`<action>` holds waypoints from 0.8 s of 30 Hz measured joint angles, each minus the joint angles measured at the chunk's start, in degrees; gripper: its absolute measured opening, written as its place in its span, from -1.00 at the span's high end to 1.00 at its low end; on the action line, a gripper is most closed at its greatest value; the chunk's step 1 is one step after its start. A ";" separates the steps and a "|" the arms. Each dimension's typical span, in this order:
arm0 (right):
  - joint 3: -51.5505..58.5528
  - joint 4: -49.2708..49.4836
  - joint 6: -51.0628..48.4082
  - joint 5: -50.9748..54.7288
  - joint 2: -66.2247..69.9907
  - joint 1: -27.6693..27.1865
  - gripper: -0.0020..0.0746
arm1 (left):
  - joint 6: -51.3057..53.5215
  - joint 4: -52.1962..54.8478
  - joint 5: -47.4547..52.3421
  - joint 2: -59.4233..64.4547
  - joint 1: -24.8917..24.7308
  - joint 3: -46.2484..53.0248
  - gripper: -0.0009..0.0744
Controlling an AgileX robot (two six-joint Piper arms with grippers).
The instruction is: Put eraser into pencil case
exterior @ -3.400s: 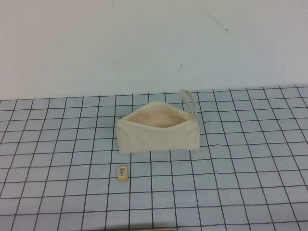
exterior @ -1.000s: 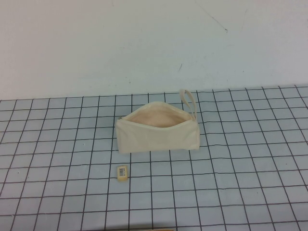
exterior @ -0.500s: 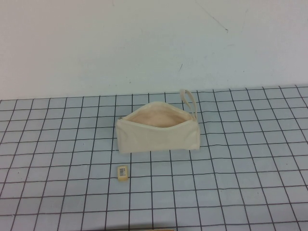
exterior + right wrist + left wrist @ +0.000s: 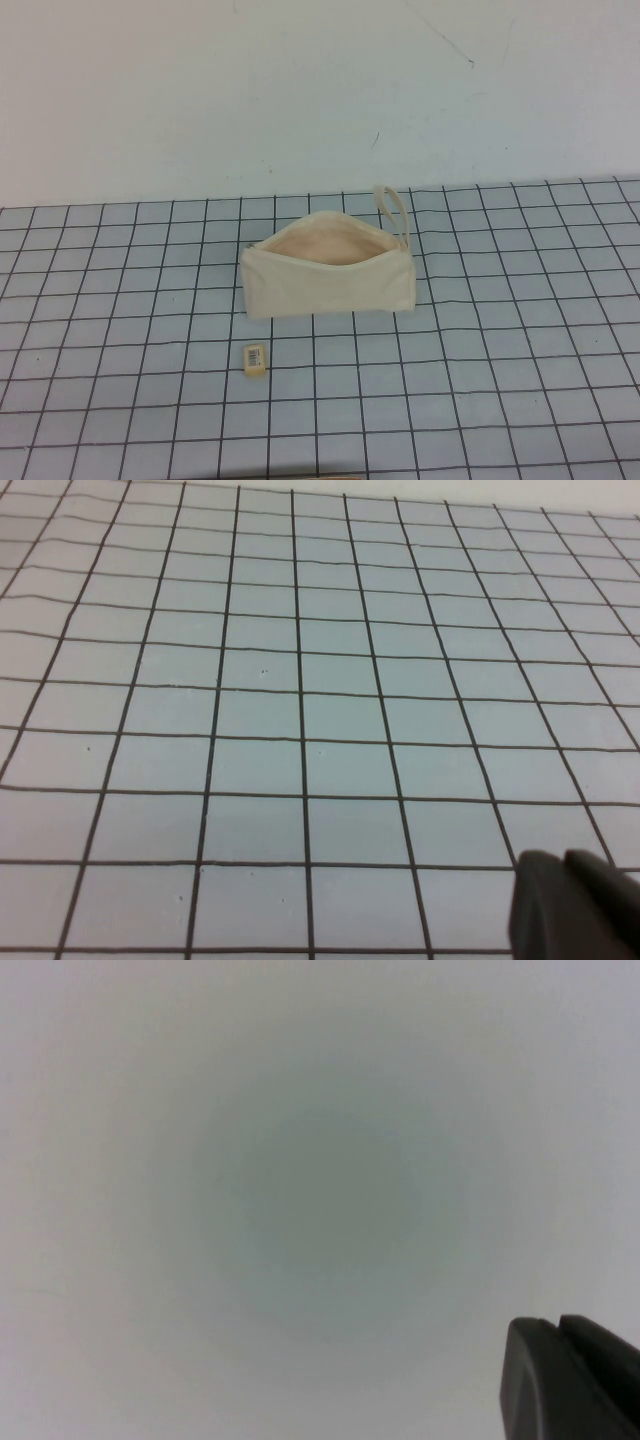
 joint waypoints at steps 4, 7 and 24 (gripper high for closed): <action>0.00 0.00 0.00 0.00 0.00 0.00 0.95 | -0.35 0.70 20.99 1.53 0.00 -12.25 0.98; 0.00 0.00 0.00 0.00 0.00 0.00 0.95 | -0.44 0.82 33.39 6.24 0.00 -21.89 0.98; 0.00 0.00 0.00 0.00 0.00 0.00 0.95 | -0.15 -0.91 53.42 40.65 0.00 -32.41 0.98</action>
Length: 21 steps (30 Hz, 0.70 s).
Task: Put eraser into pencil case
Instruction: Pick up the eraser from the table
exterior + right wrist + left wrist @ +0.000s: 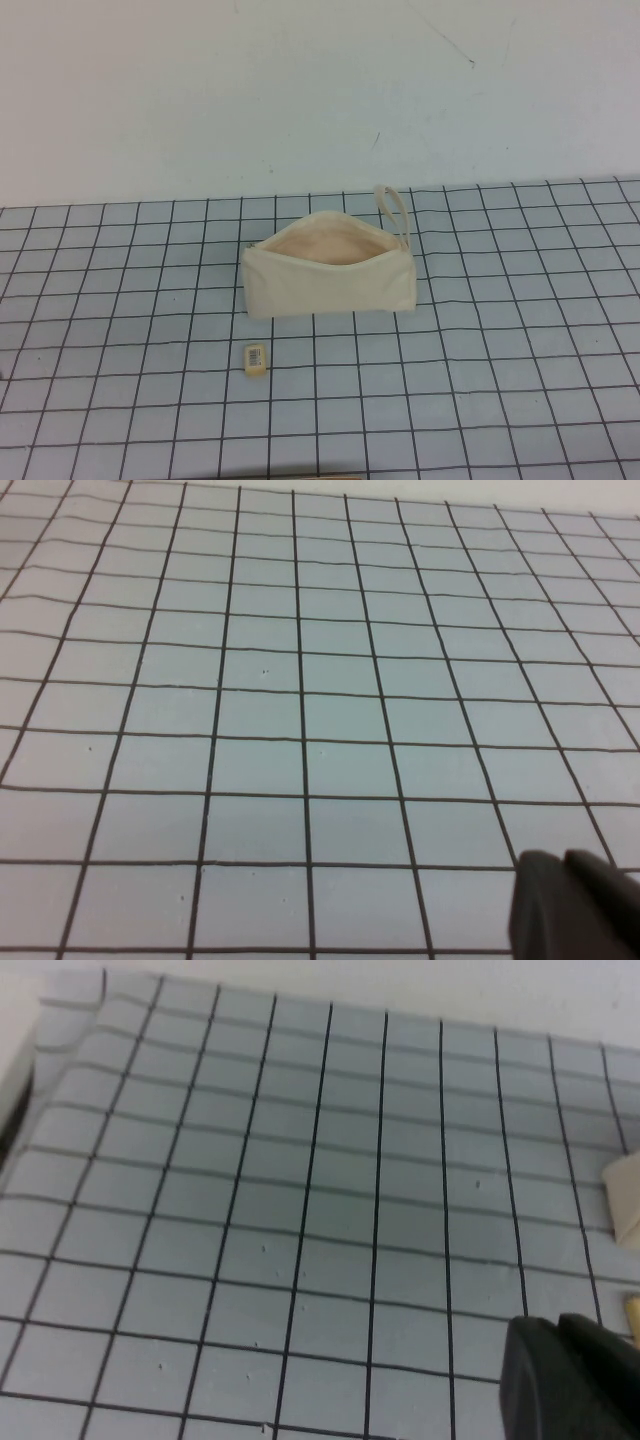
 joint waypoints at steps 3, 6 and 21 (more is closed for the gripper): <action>0.00 0.00 0.00 0.00 0.00 0.00 0.95 | 2.47 -3.12 0.56 8.01 0.00 -2.51 0.98; 0.00 0.00 0.00 0.00 0.00 0.00 0.95 | 4.12 -4.40 1.41 14.80 -1.15 -6.26 0.98; 0.00 0.00 0.00 0.00 0.00 0.00 0.95 | 6.23 -4.41 12.17 44.89 -25.50 -24.63 0.98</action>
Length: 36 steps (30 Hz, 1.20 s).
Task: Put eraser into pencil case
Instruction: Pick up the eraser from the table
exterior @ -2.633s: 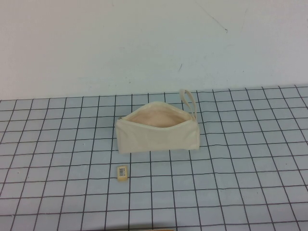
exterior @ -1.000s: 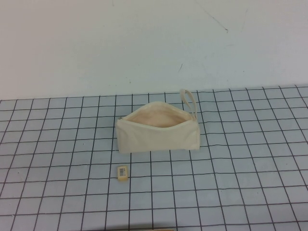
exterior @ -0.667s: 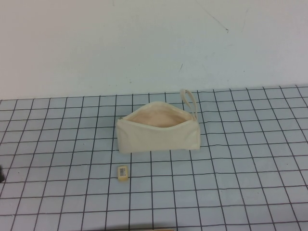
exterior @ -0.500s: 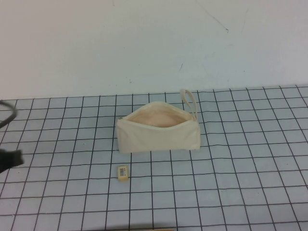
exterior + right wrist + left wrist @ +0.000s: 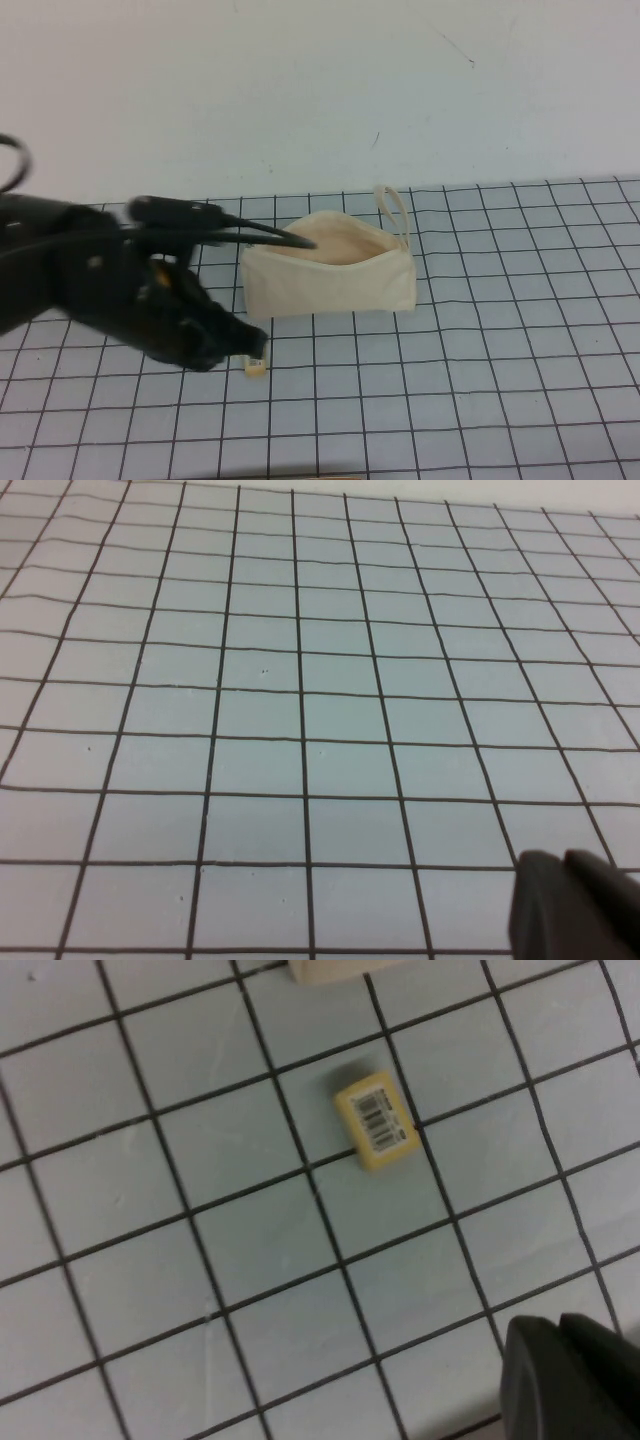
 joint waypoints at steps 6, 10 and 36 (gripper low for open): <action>0.00 0.00 0.00 0.00 0.00 0.00 0.95 | -7.06 3.75 3.59 10.92 -3.10 -8.36 0.74; 0.00 0.00 0.00 0.00 0.00 0.00 0.95 | -13.50 7.56 8.06 17.57 -3.19 -13.82 0.20; 0.00 0.00 0.00 0.00 0.00 0.00 0.95 | -14.27 10.14 10.44 34.67 -3.33 -25.86 0.48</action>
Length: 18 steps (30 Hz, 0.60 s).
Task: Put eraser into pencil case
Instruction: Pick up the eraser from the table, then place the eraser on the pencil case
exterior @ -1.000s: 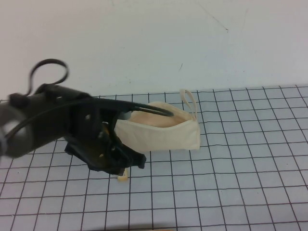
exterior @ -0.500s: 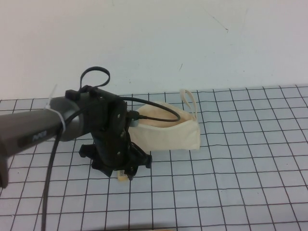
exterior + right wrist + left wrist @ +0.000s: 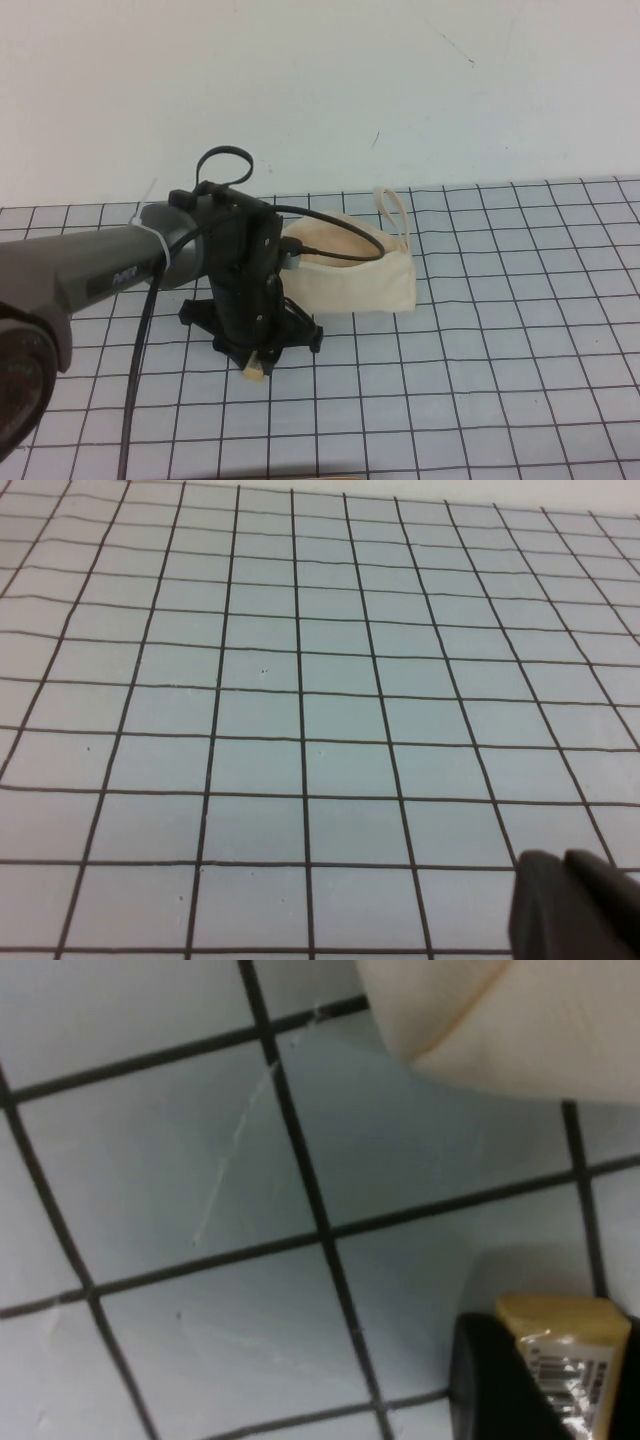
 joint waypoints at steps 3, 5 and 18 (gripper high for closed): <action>0.00 0.00 0.00 0.00 0.00 0.00 0.95 | 1.86 0.37 2.74 0.37 -0.12 -1.02 0.48; 0.00 0.00 0.00 0.00 0.00 0.00 0.95 | 3.56 0.37 5.77 0.59 -0.47 -2.32 0.48; 0.00 0.00 0.00 0.00 0.00 0.00 0.95 | 17.88 -4.03 18.20 -3.28 -5.91 -23.21 0.48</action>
